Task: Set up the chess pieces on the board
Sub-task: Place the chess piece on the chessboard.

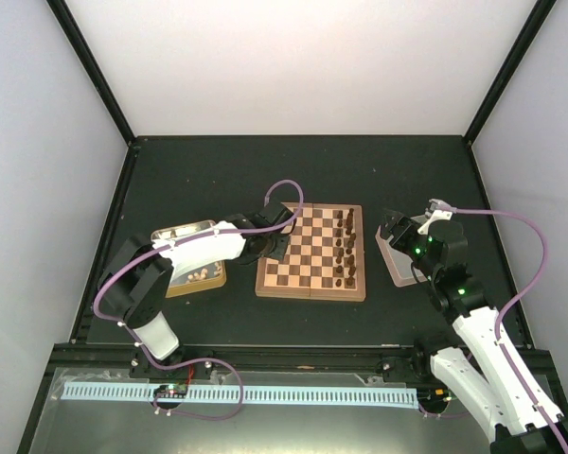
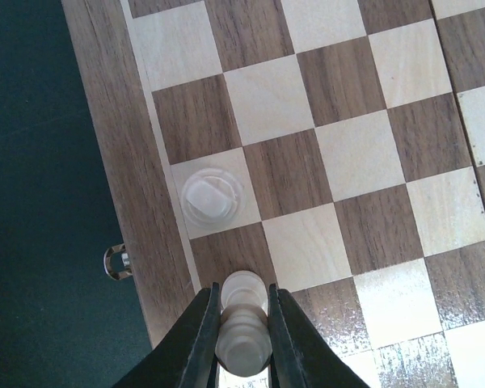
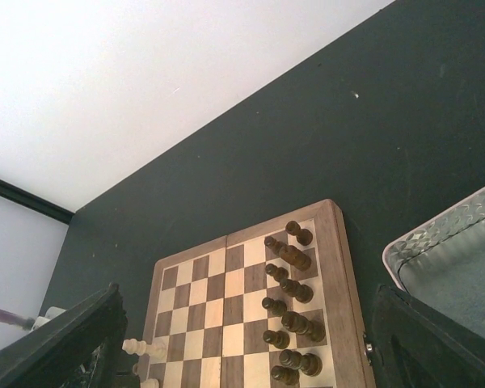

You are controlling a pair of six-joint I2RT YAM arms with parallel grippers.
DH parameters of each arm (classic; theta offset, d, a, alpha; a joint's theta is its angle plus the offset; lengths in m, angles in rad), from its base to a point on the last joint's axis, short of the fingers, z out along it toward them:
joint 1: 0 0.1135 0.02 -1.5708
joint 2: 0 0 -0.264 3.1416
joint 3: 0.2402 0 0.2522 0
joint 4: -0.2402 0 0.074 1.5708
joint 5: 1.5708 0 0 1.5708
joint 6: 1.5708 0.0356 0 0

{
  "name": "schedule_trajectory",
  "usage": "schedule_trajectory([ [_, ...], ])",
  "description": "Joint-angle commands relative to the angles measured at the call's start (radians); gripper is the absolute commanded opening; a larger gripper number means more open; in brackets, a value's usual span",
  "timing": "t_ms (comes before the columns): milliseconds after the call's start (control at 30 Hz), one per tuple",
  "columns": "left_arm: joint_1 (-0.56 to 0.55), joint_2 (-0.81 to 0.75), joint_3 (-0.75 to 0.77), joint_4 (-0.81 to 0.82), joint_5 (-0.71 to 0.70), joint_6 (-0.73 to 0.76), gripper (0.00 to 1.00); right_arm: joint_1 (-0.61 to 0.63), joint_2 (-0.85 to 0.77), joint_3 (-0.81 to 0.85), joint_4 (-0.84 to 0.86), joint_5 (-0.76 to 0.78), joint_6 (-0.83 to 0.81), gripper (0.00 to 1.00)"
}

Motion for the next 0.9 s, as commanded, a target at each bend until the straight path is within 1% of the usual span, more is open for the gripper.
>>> schedule_trajectory([
  [0,-0.008,0.02,0.04,0.018,-0.033,0.016,0.15,-0.005,-0.013,0.012,-0.007,0.016,-0.006,0.84],
  [133,-0.008,0.028,0.049,0.009,-0.046,0.015,0.16,-0.006,-0.012,0.011,-0.009,0.012,-0.006,0.84],
  [300,-0.009,0.035,0.055,-0.001,-0.048,0.018,0.22,-0.006,-0.014,0.009,-0.009,0.012,-0.007,0.84],
  [500,-0.009,0.044,0.066,-0.013,-0.044,0.018,0.26,-0.006,-0.018,0.007,-0.01,0.012,-0.007,0.84],
  [567,-0.008,0.041,0.079,-0.034,-0.056,0.016,0.29,-0.005,-0.019,0.008,-0.01,0.009,-0.008,0.84],
  [733,-0.006,-0.006,0.093,-0.062,-0.07,0.015,0.42,-0.006,-0.021,0.008,-0.009,0.0,-0.005,0.84],
  [867,0.007,-0.072,0.098,-0.1,-0.093,0.0,0.48,-0.006,-0.023,0.011,-0.008,-0.003,-0.006,0.84],
])
